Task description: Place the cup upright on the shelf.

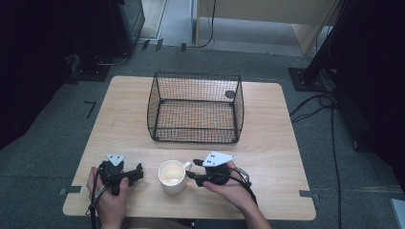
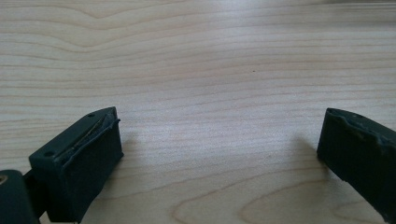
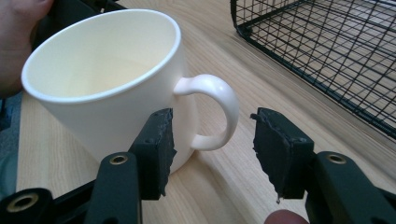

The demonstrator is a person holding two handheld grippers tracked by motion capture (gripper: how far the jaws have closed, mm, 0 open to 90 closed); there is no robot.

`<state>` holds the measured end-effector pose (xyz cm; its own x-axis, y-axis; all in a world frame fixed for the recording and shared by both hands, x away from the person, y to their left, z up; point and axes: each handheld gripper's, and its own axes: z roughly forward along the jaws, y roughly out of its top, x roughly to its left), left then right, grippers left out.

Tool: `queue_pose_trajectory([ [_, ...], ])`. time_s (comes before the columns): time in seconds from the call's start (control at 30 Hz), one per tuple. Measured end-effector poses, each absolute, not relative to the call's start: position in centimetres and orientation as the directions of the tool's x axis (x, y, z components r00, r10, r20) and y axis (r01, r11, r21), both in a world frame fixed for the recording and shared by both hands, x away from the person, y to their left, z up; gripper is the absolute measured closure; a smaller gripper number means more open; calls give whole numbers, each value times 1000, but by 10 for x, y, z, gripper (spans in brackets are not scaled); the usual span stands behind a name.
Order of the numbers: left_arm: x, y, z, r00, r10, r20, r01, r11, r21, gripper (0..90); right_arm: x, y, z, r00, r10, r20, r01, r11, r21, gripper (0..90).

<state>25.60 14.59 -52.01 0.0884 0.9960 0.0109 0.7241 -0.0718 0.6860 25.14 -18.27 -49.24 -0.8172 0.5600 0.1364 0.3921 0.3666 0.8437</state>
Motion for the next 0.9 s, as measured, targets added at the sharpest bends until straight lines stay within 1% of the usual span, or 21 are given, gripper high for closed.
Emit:
queue_pose_trajectory([
  [0.2, 256, 146, -520, 89, 996, 11, 724, -72, 686, 0, 250, -181, -493, -825, 547, 141, 388, 368, 845, 460],
  [0.27, 256, 146, -520, 89, 996, 11, 724, -72, 686, 0, 249, -180, -493, -836, 533, 134, 376, 377, 847, 458],
  [0.33, 256, 146, -520, 89, 996, 11, 724, -72, 686, 0, 246, -177, -493, -855, 501, 134, 361, 390, 847, 432],
  [0.43, 256, 146, -520, 89, 996, 11, 724, -72, 686, 0, 244, -176, -494, -867, 478, 139, 355, 398, 846, 431],
  [0.53, 256, 146, -520, 90, 996, 11, 724, -73, 686, 0, 241, -173, -495, -883, 443, 153, 349, 404, 846, 481],
  [0.67, 256, 146, -520, 91, 996, 12, 724, -74, 686, 0, 237, -170, -496, -896, 417, 152, 335, 411, 848, 578],
  [0.77, 256, 146, -520, 91, 996, 11, 724, -74, 686, 0, 237, -170, -496, -901, 404, 160, 336, 415, 846, 670],
  [0.8, 256, 146, -520, 91, 996, 11, 724, -74, 686, 0, 237, -170, -496, -901, 404, 160, 336, 415, 846, 670],
  [0.83, 256, 146, -520, 91, 996, 12, 724, -74, 686, 0, 236, -170, -495, -905, 392, 163, 335, 421, 843, 736],
  [0.87, 256, 146, -520, 91, 996, 12, 724, -74, 686, 0, 235, -170, -495, -906, 390, 162, 333, 423, 843, 759],
  [0.9, 256, 146, -520, 91, 996, 11, 724, -74, 686, 0, 235, -170, -495, -906, 390, 162, 333, 423, 843, 759],
])
